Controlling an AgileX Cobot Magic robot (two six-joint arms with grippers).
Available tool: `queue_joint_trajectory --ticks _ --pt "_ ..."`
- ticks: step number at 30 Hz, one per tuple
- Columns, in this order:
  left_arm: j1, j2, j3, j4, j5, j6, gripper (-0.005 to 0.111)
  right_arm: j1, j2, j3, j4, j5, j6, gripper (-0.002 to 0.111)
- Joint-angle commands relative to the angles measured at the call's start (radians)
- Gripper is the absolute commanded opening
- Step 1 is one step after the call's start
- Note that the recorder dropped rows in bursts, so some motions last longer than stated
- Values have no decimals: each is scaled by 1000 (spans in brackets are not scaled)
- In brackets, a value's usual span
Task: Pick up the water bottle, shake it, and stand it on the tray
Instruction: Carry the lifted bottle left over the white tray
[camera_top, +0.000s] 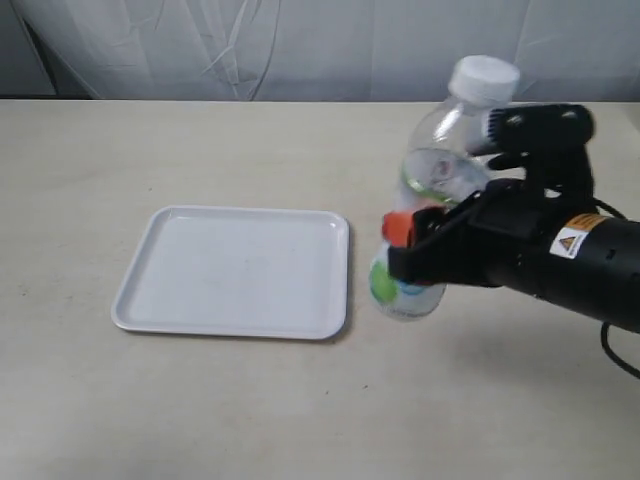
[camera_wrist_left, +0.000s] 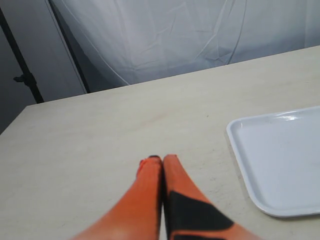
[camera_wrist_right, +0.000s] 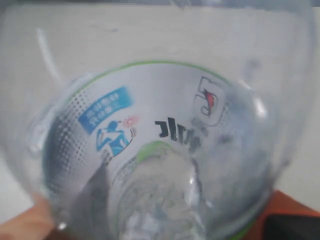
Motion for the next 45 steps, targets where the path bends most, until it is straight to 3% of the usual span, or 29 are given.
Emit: queue_joint_trajectory --ticks 1,4,6,10,11,17,23,27,29,33,36,38,39,40,41,43,44,45 --pt "0 -5 4 -3 -7 -3 0 66 -48 -81 -310 160 14 -1" --pt "0 -5 4 -3 -7 -3 0 -23 -55 -81 -182 5 230 -1" --pt "0 -5 4 -3 -7 -3 0 0 -55 -92 -135 -19 289 -1" --pt "0 -5 4 -3 -9 -3 0 149 -87 -162 -450 136 198 -1" --pt "0 -5 4 -3 -9 -3 0 141 -97 -175 -527 179 216 -1" --pt "0 -5 4 -3 -9 -3 0 -129 -86 -200 -549 250 692 -1" --pt "0 -5 4 -3 -9 -3 0 10 -111 -200 -528 120 640 -1" --pt "0 -5 4 -3 -9 -3 0 -82 -111 -200 -518 164 686 -1" --pt "0 -5 4 -3 -9 -3 0 -76 -96 -200 -466 181 701 -1" --pt "0 -5 4 -3 -9 -3 0 24 -113 -200 -569 240 449 -1" --pt "0 -5 4 -3 -9 -3 0 -112 -100 -200 -588 237 708 -1" --pt "0 -5 4 -3 -9 -3 0 -38 -99 -200 -562 235 644 -1" --pt "0 -5 4 -3 -9 -3 0 38 -123 -200 -583 215 506 -1" --pt "0 -5 4 -3 -9 -3 0 41 -148 -200 -638 253 428 -1" --pt "0 -5 4 -3 -9 -3 0 9 -150 -200 -670 283 471 -1" --pt "0 -5 4 -3 -9 -3 0 -135 -133 -200 -728 358 844 -1" --pt "0 -5 4 -3 -9 -3 0 -141 -126 -200 -680 349 871 -1" --pt "0 -5 4 -3 -9 -3 0 -100 -125 -200 -617 311 780 -1"
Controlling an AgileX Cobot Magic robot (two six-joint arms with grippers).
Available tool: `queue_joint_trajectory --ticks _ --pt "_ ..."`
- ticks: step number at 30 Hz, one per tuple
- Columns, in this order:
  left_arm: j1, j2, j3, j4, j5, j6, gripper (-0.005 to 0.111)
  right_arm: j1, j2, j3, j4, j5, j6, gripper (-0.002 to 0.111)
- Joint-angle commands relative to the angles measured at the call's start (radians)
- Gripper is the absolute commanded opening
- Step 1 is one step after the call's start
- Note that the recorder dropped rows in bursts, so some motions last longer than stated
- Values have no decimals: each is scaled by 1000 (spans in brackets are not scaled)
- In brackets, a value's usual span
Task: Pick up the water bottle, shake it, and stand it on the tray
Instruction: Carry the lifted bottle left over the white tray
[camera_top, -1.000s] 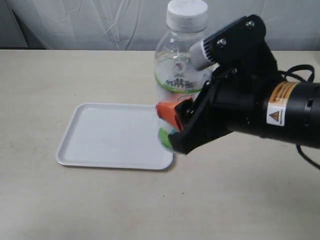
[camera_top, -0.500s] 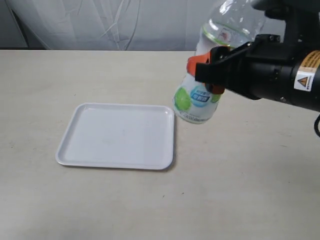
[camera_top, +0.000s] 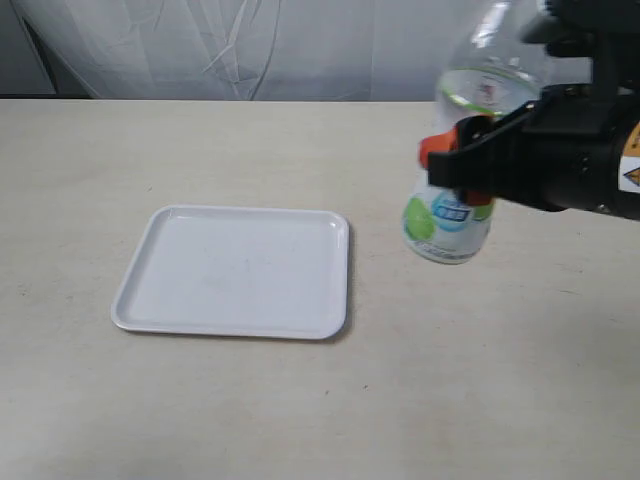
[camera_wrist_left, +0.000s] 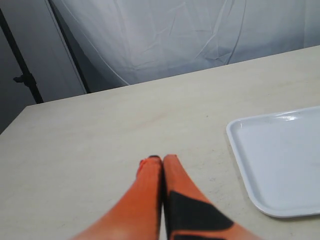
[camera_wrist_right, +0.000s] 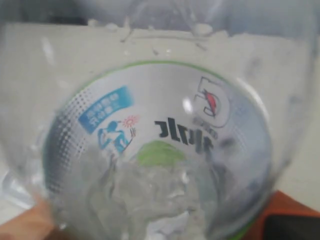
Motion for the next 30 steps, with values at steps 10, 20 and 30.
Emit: queue_joint_trajectory --ticks 10,20,30 --pt "0 -5 4 -3 -9 -5 0 90 39 -5 115 -128 -1 -1" --pt "0 -5 4 -3 -9 -5 0 77 45 -5 -20 -72 102 -1" --pt "0 -5 4 -3 -9 -5 0 188 -61 -64 -27 -135 -18 -1"
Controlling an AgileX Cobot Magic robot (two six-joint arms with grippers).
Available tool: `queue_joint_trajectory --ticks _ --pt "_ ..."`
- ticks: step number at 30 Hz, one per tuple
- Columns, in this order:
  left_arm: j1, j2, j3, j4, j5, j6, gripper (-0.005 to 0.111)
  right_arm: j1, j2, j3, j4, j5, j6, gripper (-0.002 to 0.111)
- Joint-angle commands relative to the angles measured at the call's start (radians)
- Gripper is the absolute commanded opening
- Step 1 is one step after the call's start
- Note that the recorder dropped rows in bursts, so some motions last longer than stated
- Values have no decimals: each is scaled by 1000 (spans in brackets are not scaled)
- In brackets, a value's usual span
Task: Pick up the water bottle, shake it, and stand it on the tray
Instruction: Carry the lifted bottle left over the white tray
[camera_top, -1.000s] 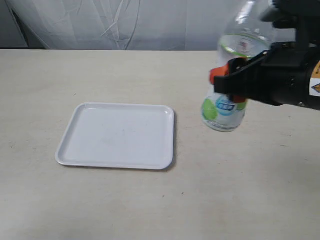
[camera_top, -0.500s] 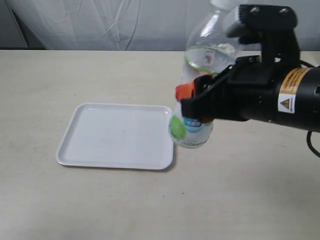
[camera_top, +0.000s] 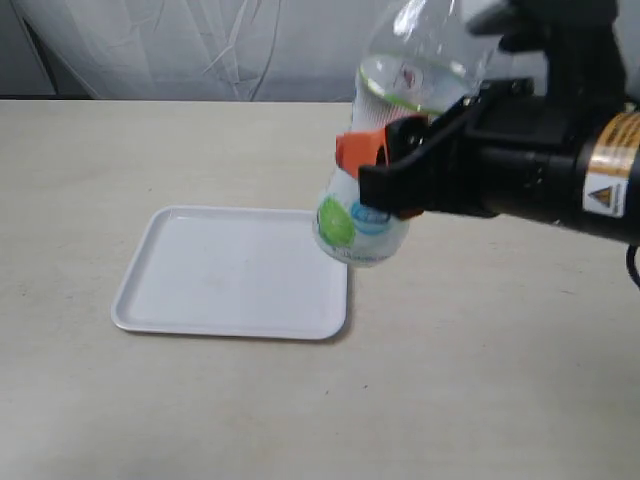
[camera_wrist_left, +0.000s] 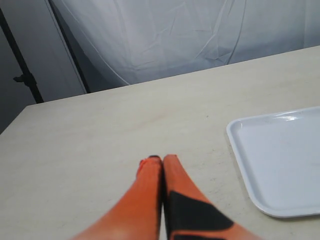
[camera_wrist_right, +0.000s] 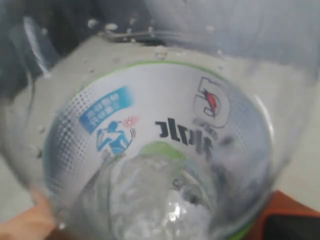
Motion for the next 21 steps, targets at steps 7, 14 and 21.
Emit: queue_joint_trajectory --ticks 7,14,21 --pt "0 -5 4 -3 -9 -5 0 4 139 19 -13 248 -25 -1" --pt "0 -5 4 -3 -9 -3 0 39 44 -117 -1 235 -29 -1" --pt "0 -5 4 -3 -9 -3 0 84 134 -47 0 234 -31 -1"
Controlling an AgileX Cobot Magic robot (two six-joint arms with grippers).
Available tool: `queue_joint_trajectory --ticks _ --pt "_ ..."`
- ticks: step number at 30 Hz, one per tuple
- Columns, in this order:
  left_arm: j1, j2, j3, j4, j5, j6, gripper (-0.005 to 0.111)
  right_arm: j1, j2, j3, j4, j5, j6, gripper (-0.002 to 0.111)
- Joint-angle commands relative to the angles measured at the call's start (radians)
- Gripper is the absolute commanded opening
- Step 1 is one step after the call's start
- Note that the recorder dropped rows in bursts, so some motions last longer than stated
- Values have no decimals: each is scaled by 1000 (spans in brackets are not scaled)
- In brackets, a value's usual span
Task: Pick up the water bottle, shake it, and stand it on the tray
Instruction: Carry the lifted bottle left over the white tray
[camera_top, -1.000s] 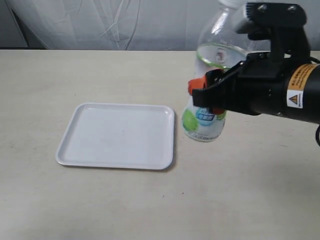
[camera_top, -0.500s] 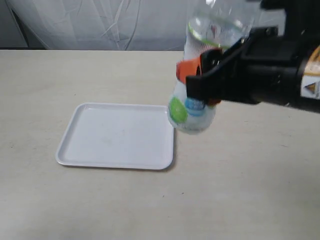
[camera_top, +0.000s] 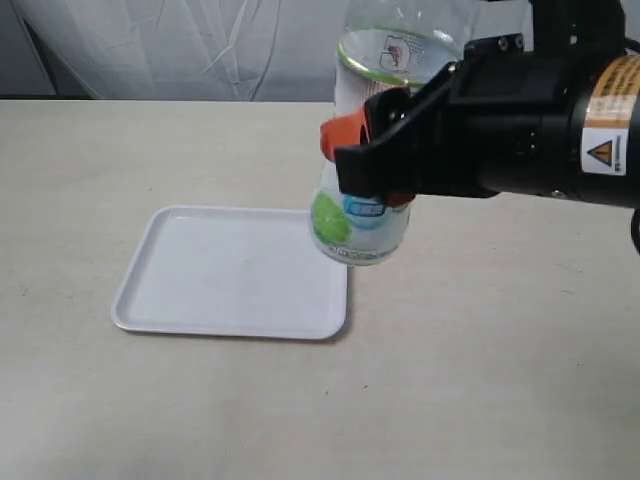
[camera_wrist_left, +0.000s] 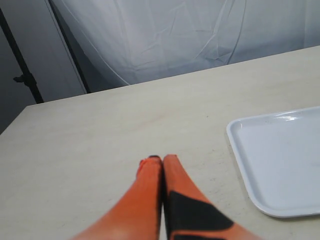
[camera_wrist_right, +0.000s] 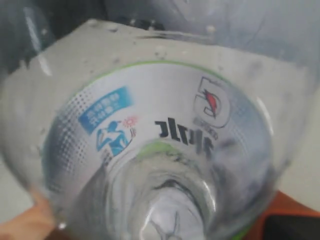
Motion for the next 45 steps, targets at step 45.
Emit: queue_joint_trajectory --ticks 45 --pt "0 -5 4 -3 -9 -3 0 -35 123 -120 -263 223 270 -1"
